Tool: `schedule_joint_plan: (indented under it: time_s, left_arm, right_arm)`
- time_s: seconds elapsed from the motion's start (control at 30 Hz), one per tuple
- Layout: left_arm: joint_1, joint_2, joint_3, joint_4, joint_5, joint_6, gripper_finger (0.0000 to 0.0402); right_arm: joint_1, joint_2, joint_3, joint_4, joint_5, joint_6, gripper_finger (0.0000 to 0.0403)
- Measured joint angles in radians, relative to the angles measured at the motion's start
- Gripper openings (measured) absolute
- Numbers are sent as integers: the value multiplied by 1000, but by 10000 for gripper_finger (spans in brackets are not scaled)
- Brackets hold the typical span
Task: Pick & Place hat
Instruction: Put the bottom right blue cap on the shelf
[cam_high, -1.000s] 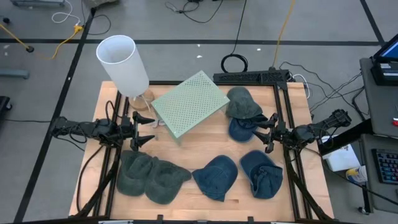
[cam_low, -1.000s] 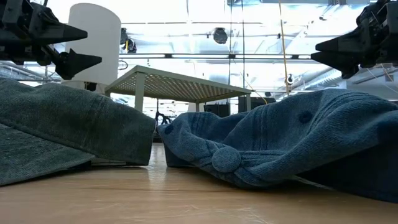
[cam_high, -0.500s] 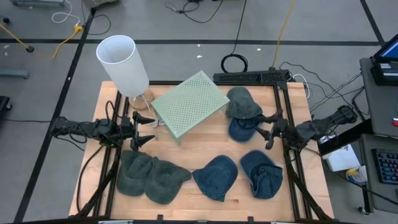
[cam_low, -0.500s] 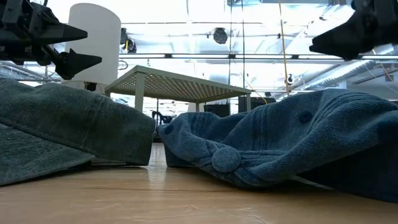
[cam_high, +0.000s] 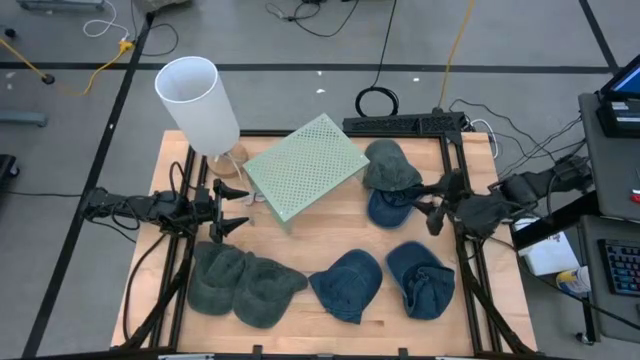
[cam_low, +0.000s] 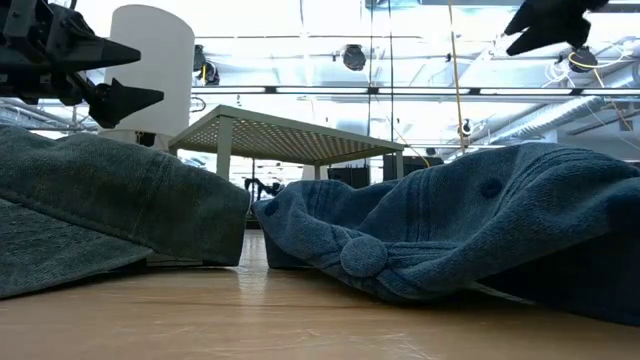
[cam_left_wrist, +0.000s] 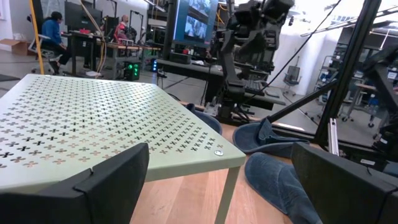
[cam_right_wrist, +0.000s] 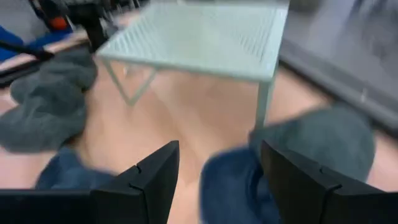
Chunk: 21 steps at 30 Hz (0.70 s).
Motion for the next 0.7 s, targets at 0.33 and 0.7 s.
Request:
schedule_joint_plan:
  time_s: [0.33,0.7]
  left_arm:
    - [0,0,0,0,0,0,399]
    - [0,0,0,0,0,0,399]
  right_arm:
    - [-102,383,374,-400,-454,287,221]
    - [-174,514,495,-558,-661,436,209]
